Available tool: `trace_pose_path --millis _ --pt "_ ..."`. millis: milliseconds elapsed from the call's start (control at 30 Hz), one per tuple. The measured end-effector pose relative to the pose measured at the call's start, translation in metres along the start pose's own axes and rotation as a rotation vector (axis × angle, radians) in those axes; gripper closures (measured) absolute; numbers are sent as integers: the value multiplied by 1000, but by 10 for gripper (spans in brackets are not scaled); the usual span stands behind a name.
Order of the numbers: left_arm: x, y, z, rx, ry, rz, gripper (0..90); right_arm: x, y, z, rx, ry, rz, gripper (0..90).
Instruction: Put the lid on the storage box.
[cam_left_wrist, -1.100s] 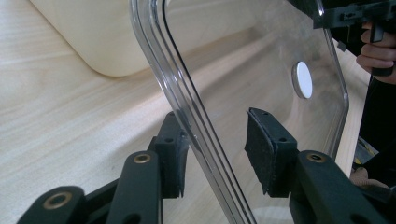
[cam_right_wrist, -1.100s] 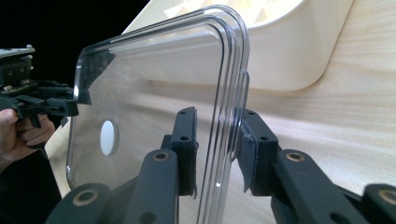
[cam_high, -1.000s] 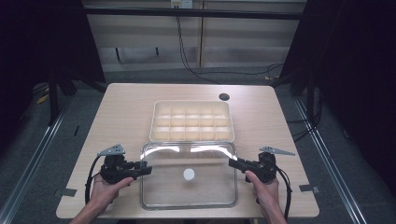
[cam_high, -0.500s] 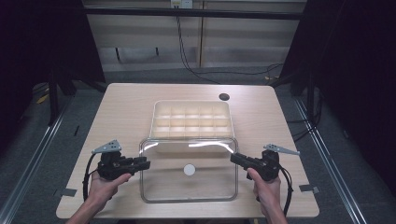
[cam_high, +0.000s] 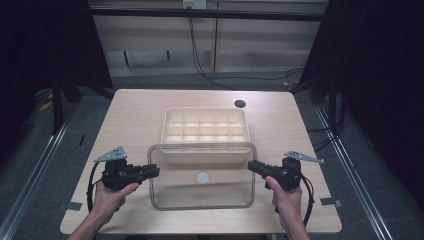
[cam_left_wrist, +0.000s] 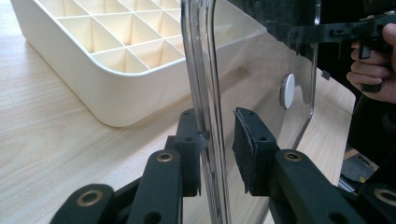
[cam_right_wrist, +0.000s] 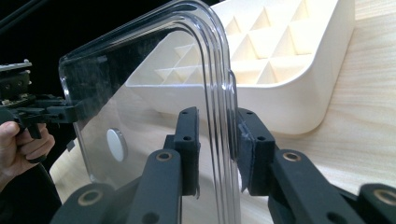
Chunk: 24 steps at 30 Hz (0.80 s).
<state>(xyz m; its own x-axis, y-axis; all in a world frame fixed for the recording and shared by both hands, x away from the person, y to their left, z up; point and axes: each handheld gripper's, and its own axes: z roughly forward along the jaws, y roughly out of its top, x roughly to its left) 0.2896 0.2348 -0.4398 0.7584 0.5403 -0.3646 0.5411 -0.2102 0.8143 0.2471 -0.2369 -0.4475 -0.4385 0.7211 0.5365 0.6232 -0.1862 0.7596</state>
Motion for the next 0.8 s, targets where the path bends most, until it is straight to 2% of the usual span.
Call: trace_pose_path --millis 167,333,633,700,800 --pt "0 5 -2 -16 -10 4 729 4 6 -2 -3 -4 -25 717" --pt "0 9 -4 -26 -1 4 731 7 12 0 -9 -9 -47 715" --pt "0 25 -5 -50 12 19 727 8 22 -1 -40 -4 -54 718" --pt "-1 30 -5 -53 10 40 727 7 24 -2 -49 -3 -53 717" --pt "-2 36 -6 -54 18 46 725 7 27 -2 -57 -1 -54 717"
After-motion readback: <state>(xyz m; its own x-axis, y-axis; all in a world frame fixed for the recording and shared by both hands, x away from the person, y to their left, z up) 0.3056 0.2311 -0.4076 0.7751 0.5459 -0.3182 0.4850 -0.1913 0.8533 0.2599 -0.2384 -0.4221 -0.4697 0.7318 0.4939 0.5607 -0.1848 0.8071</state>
